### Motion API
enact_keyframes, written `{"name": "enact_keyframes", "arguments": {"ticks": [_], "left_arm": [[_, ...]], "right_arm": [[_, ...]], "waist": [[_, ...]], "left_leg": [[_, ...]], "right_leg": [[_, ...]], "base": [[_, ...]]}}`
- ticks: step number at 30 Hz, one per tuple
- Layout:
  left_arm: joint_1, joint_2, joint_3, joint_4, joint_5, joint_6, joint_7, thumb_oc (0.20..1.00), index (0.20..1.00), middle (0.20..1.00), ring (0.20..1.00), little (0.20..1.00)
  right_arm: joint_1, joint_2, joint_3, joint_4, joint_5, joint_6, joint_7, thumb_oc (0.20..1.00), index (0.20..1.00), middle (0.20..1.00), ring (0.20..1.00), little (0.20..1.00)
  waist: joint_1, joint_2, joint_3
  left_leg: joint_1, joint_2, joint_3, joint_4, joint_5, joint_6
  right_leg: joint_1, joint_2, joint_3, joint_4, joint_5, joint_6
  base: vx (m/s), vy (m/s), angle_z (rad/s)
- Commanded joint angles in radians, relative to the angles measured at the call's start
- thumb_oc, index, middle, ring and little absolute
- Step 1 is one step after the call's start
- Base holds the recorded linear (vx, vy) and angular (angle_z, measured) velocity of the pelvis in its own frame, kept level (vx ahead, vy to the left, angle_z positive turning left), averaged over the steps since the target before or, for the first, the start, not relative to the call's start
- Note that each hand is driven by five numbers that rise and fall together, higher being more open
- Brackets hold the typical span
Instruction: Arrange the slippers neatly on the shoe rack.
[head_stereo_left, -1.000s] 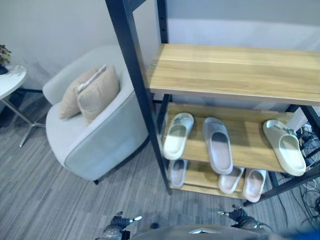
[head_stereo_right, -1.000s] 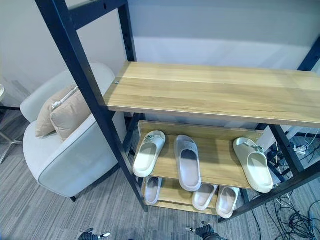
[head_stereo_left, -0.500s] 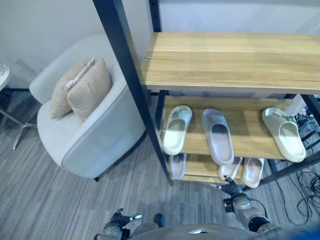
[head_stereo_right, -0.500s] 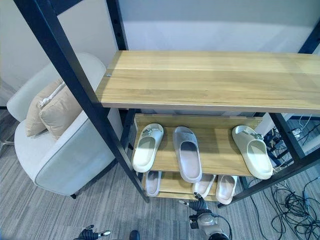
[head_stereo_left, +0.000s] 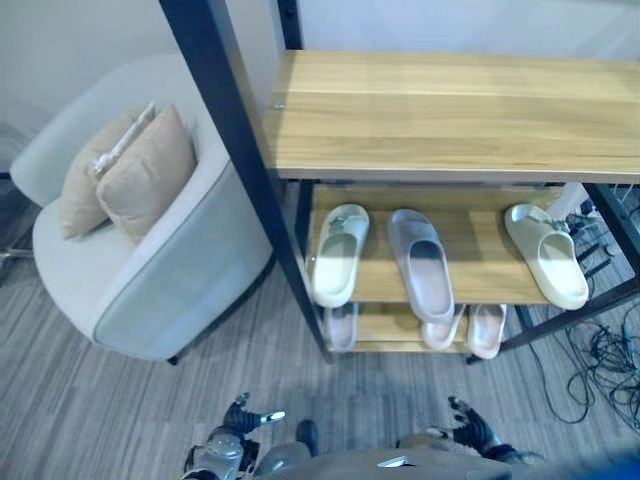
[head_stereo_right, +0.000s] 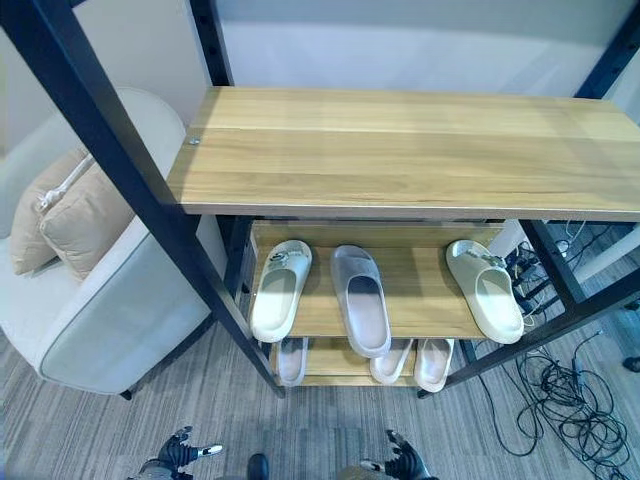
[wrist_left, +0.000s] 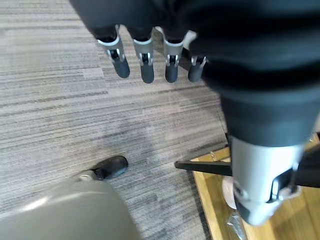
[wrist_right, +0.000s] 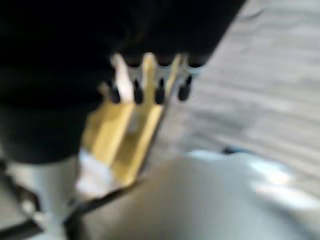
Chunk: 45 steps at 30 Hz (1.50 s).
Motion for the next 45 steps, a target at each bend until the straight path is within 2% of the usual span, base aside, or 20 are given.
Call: {"name": "enact_keyframes", "arguments": {"ticks": [1,13,21,27,33,34,36,37,43,45], "left_arm": [[-0.02,0.006,0.029,0.025,0.033,-0.013,0.002,1.0,1.0,1.0,1.0,1.0],[-0.024,-0.012,0.017,0.036,0.043,-0.019,0.006,1.0,1.0,1.0,1.0,1.0],[-0.022,-0.014,0.008,0.036,0.054,-0.03,0.009,1.0,1.0,1.0,1.0,1.0],[-0.016,-0.017,0.016,0.043,0.053,-0.031,0.007,1.0,1.0,1.0,1.0,1.0],[-0.011,-0.018,0.02,0.042,0.066,-0.033,0.009,1.0,1.0,1.0,1.0,1.0],[-0.01,-0.018,0.015,0.038,0.077,-0.033,0.01,1.0,1.0,1.0,1.0,1.0],[-0.01,-0.018,0.014,0.038,0.077,-0.033,0.01,1.0,1.0,1.0,1.0,1.0],[-0.006,-0.02,0.008,0.034,0.091,-0.034,0.003,1.0,1.0,1.0,1.0,1.0],[0.011,-0.029,-0.008,0.035,0.1,-0.038,-0.013,1.0,1.0,1.0,1.0,1.0],[0.011,-0.028,-0.008,0.035,0.1,-0.038,-0.013,1.0,1.0,1.0,1.0,1.0]], "right_arm": [[-0.017,-0.026,0.032,-0.116,-0.003,-0.07,0.019,1.0,1.0,1.0,1.0,1.0],[-0.086,-0.033,0.103,-0.235,-0.003,-0.101,0.028,1.0,1.0,1.0,1.0,1.0],[-0.12,-0.051,0.183,-0.382,-0.004,-0.121,0.066,1.0,1.0,1.0,1.0,1.0],[-0.116,-0.075,0.201,-0.483,-0.003,-0.13,0.08,1.0,1.0,1.0,1.0,1.0],[-0.1,-0.132,0.14,-0.605,-0.026,-0.152,0.05,1.0,1.0,1.0,1.0,1.0],[-0.087,-0.152,0.084,-0.651,-0.009,-0.163,0.033,1.0,1.0,1.0,1.0,1.0],[-0.085,-0.153,0.083,-0.653,-0.009,-0.162,0.033,1.0,1.0,1.0,1.0,1.0],[-0.072,-0.17,0.031,-0.691,0.006,-0.17,0.022,1.0,1.0,1.0,1.0,1.0],[-0.081,-0.163,-0.082,-0.715,0.059,-0.19,-0.021,1.0,1.0,1.0,1.0,1.0],[-0.081,-0.163,-0.082,-0.715,0.058,-0.19,-0.021,1.0,1.0,1.0,1.0,1.0]], "waist": [[0.025,-0.001,-0.016],[0.044,-0.004,-0.03],[0.066,-0.01,-0.027],[0.071,-0.011,-0.035],[0.069,-0.014,-0.04],[0.065,-0.014,-0.043],[0.066,-0.013,-0.043],[0.063,-0.013,-0.047],[0.06,-0.01,-0.065],[0.06,-0.01,-0.064]], "left_leg": [[-0.048,-0.025,-0.053,0.121,-0.083,0.03],[-0.055,-0.018,-0.074,0.106,-0.074,0.022],[-0.061,-0.016,-0.096,0.103,-0.067,0.015],[-0.058,-0.008,-0.107,0.097,-0.064,0.01],[-0.057,0.0,-0.113,0.095,-0.062,0.004],[-0.054,0.002,-0.115,0.092,-0.061,0.003],[-0.054,0.002,-0.115,0.092,-0.061,0.003],[-0.052,0.005,-0.114,0.088,-0.06,0.001],[-0.047,0.014,-0.117,0.08,-0.058,-0.004],[-0.047,0.014,-0.117,0.08,-0.058,-0.004]], "right_leg": [[-0.095,-0.044,0.029,0.015,0.208,0.066],[-0.085,-0.04,0.002,-0.009,0.198,0.062],[-0.078,-0.039,-0.023,-0.011,0.186,0.06],[-0.072,-0.032,-0.035,-0.016,0.177,0.057],[-0.068,-0.026,-0.04,-0.019,0.171,0.054],[-0.067,-0.024,-0.04,-0.02,0.171,0.053],[-0.066,-0.023,-0.04,-0.02,0.171,0.053],[-0.063,-0.021,-0.042,-0.025,0.17,0.052],[-0.052,-0.01,-0.045,-0.051,0.172,0.044],[-0.052,-0.01,-0.045,-0.052,0.173,0.044]], "base": [[0.03,0.001,0.08],[0.02,-0.013,0.11],[0.0,-0.011,0.04],[0.01,-0.019,0.08],[0.01,-0.011,0.01],[0.02,-0.024,0.03],[0.0,0.0,0.0],[0.0,0.0,0.0],[0.03,-0.023,0.03],[0.02,-0.016,0.08]]}}
